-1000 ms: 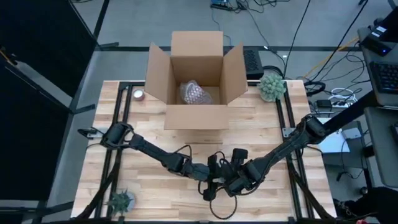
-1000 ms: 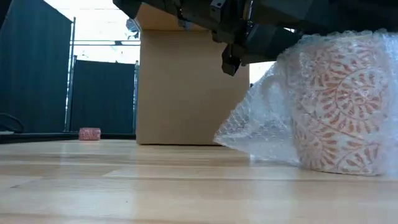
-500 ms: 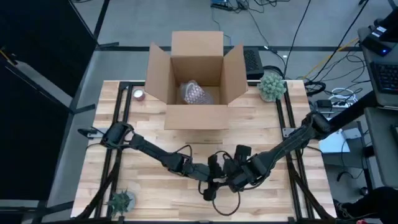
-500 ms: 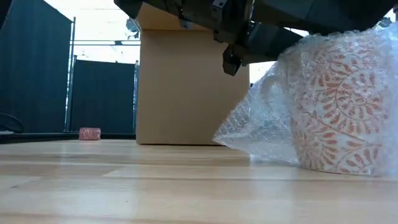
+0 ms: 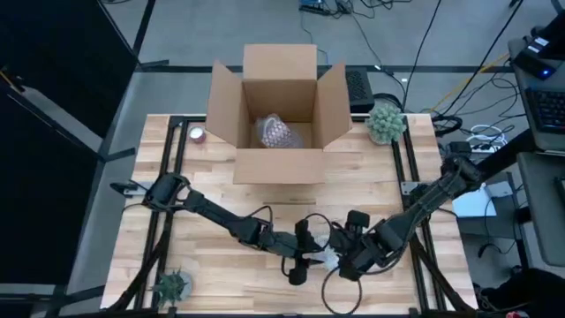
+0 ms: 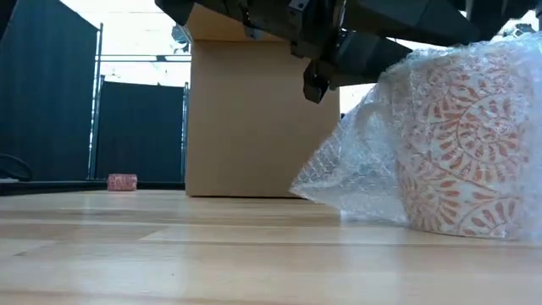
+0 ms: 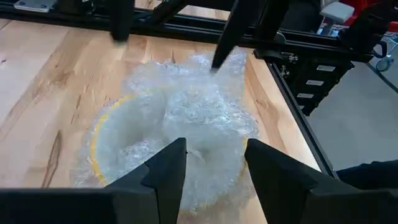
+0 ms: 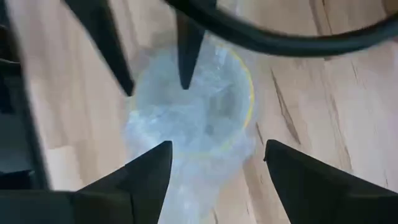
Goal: Wrap mug
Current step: Wrap the yellow mug with the bubble wrap
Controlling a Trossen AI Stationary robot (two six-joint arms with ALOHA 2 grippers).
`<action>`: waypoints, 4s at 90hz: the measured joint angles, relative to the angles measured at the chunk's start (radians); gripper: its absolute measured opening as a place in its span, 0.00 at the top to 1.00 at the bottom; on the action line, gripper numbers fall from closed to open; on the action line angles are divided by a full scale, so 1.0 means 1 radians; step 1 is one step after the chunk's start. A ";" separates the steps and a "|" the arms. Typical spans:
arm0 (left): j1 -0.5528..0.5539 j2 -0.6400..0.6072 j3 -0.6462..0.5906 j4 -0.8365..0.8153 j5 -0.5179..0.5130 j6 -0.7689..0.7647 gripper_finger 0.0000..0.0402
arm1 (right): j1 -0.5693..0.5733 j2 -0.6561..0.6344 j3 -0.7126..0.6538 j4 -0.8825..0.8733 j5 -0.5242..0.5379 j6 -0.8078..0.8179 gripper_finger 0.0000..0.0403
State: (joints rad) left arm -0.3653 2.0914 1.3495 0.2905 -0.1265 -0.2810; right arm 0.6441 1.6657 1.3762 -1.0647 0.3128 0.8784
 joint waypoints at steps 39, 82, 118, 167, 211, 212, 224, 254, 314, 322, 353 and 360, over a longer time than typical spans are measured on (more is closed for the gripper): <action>0.000 0.001 0.000 0.005 0.000 0.000 0.60 | -0.095 0.230 0.007 0.020 -0.020 -0.031 0.39; 0.000 0.001 0.000 0.002 0.000 -0.001 0.60 | -0.096 0.132 -0.005 0.016 -0.040 -0.037 0.39; 0.000 0.001 0.000 0.002 -0.001 -0.001 0.60 | -0.042 -0.042 -0.003 0.009 -0.033 -0.009 0.39; 0.000 0.001 0.000 0.001 -0.001 0.000 0.60 | 0.191 -0.060 0.000 -0.012 -0.028 0.174 0.39; -0.001 0.001 -0.002 0.015 0.000 -0.002 0.60 | 0.275 0.183 0.000 0.018 0.024 0.315 0.39; -0.001 0.001 -0.002 0.015 0.000 -0.002 0.60 | 0.275 0.186 0.000 0.018 0.025 0.317 0.39; -0.001 0.001 -0.002 0.022 0.009 -0.002 0.60 | 0.274 0.206 0.000 0.019 0.026 0.322 0.39; 0.000 0.002 -0.002 0.034 0.047 0.006 0.59 | 0.274 0.209 0.000 0.021 0.026 0.341 0.37; 0.011 -0.117 -0.002 -0.183 0.062 0.052 0.37 | 0.274 0.209 0.000 0.048 0.047 0.337 0.37; 0.011 -0.127 -0.003 -0.236 0.060 0.052 0.37 | 0.274 0.209 0.000 0.051 0.052 0.337 0.37; 0.011 -0.143 -0.002 -0.313 0.037 0.051 0.37 | 0.274 0.209 0.000 0.053 0.052 0.339 0.37; 0.010 -0.143 -0.002 -0.337 0.018 0.051 0.37 | 0.274 0.209 0.000 0.053 0.053 0.338 0.37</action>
State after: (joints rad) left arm -0.3554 1.9488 1.3472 -0.0469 -0.1087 -0.2295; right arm 0.9184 1.8748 1.3766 -1.0119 0.3657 1.2164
